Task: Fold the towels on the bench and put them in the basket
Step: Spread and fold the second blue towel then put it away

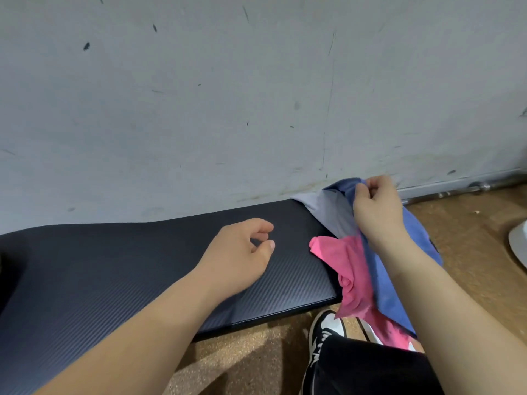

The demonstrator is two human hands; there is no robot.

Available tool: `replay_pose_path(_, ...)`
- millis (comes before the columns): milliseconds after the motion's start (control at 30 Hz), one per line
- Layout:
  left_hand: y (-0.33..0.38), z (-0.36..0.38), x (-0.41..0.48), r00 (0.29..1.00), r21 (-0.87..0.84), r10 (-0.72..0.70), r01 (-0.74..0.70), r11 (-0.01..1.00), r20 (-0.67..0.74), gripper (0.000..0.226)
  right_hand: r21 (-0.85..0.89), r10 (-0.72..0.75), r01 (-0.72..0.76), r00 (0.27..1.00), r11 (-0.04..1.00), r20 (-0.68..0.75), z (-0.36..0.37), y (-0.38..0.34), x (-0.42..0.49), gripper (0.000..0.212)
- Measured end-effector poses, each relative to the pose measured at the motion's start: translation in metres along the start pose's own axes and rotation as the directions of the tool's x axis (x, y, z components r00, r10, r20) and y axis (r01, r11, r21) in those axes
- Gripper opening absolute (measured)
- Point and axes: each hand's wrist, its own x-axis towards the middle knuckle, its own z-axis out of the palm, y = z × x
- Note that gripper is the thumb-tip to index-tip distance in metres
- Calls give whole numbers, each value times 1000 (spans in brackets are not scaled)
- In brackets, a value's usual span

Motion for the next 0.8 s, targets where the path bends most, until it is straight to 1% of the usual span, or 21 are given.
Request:
replay_pose_path(100, 7, -4, -2, 998, -36, 42, -44, 998, -57, 45, 222, -38, 29, 999, 975, 37, -8, -40, -23, 8)
replay_pose_path(167, 13, -7, -4, 990, -72, 78, -86, 994, -117, 51, 381, -41, -7, 992, 924, 119, -15, -62, -42, 8)
replay_pose_path(200, 15, -8, -6, 984, -90, 101, -115, 989, -150, 54, 432, -62, -22, 982, 902, 179, -17, -73, -52, 9)
replay_pose_path(267, 16, -10, -7, 965, -98, 157, -180, 979, -208, 62, 507, -144, -31, 942, 861, 302, -19, -92, -74, 11)
replay_pose_path(333, 14, -12, -6, 952, -89, 196, -222, 971, -234, 64, 573, -229, -53, 884, 818, 408, -15, -105, -92, 10)
replay_pose_path(400, 10, -14, -5, 943, -70, 233, -255, 964, -239, 59, 605, -294, -69, 826, 794, 481, -9, -110, -104, 13)
replay_pose_path(467, 5, -16, -3, 937, -38, 271, -286, 958, -220, 51, 594, -337, -49, 785, 803, 520, -5, -108, -107, 15)
replay_pose_path(567, -1, -19, 0, 950, -46, 272, -281, 958, -153, 54, 561, -321, -65, 764, 826, 560, -7, -104, -103, 16)
replay_pose_path(633, -2, -19, 3, 950, -31, 289, -295, 955, -117, 52, 555, -325, -78, 741, 828, 588, -8, -102, -98, 12)
replay_pose_path(667, -2, -19, 3, 947, -28, 304, -308, 951, -103, 46, 569, -334, -110, 713, 815, 616, -8, -100, -97, 12)
replay_pose_path(733, -1, -18, 4, 947, -53, 310, -315, 948, -78, 26, 598, -335, -220, 659, 770, 674, -6, -99, -98, 12)
replay_pose_path(767, -1, -20, 6, 954, -66, 291, -296, 953, -71, 21, 607, -331, -276, 637, 745, 696, -6, -100, -99, 12)
replay_pose_path(800, -3, -21, 7, 960, -69, 268, -273, 960, -77, 21, 612, -326, -322, 622, 722, 712, -6, -99, -98, 12)
